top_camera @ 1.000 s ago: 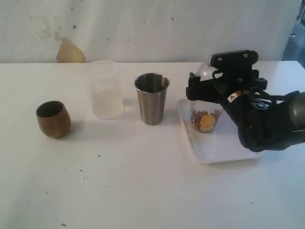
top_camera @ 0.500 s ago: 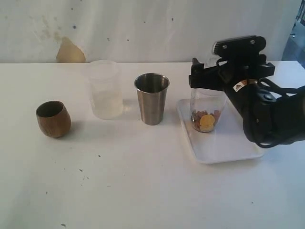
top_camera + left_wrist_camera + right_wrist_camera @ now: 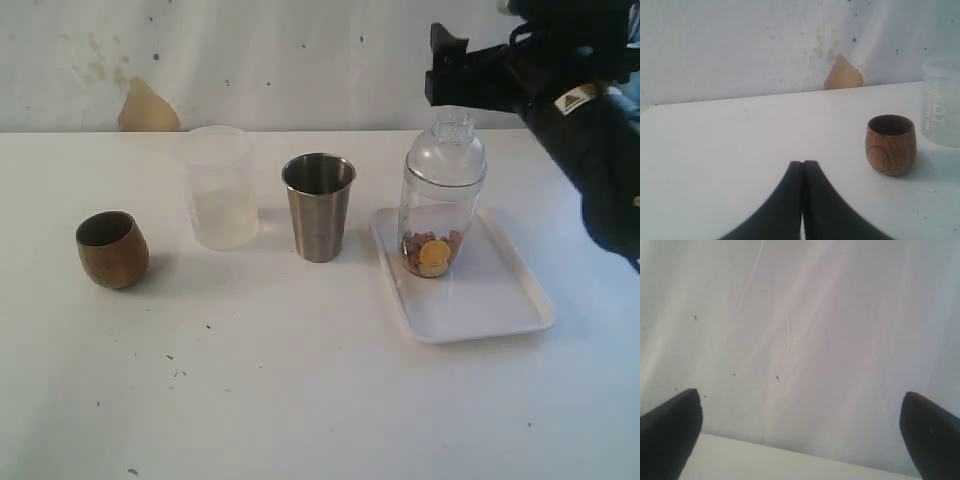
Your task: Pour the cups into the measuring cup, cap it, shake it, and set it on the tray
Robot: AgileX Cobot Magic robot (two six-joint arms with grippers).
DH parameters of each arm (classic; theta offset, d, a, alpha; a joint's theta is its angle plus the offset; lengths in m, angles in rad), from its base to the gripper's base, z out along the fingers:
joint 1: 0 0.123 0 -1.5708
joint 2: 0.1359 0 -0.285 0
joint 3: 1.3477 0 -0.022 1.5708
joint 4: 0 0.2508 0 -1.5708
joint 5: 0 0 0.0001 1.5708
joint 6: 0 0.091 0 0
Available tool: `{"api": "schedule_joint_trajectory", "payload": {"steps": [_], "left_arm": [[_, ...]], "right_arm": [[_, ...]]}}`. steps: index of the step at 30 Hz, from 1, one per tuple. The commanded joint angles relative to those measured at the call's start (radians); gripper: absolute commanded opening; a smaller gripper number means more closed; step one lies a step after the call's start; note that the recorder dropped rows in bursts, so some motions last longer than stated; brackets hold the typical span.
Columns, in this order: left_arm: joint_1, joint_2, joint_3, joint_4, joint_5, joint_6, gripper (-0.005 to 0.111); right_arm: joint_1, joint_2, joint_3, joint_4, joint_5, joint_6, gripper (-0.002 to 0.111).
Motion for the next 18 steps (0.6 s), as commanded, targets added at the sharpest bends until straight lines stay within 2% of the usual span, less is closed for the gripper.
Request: {"api": "schedule_joint_trajectory", "payload": {"steps": [1,6,11,14,18], "left_arm": [[0.001,-0.005,0.006,0.007,-0.011,-0.001,0.0],[0.001,-0.005,0.006,0.007,-0.011,-0.001,0.0],[0.001,-0.005,0.006,0.007,-0.011,-0.001,0.0],[0.001,-0.005,0.006,0.007,-0.011,-0.001,0.0],[0.001,-0.005,0.006,0.007,-0.011,-0.001,0.0]], "right_arm": [[-0.006,-0.165,0.0,0.005,0.18,-0.061,0.105],[-0.006,-0.346,0.0,0.005,0.426,-0.057,0.097],[-0.006,-0.491,0.0,0.005,0.485,-0.057,0.084],[-0.006,-0.567,0.0,0.005,0.519,-0.057,0.064],[-0.006,-0.663,0.0,0.005,0.599,-0.057,0.021]]}}
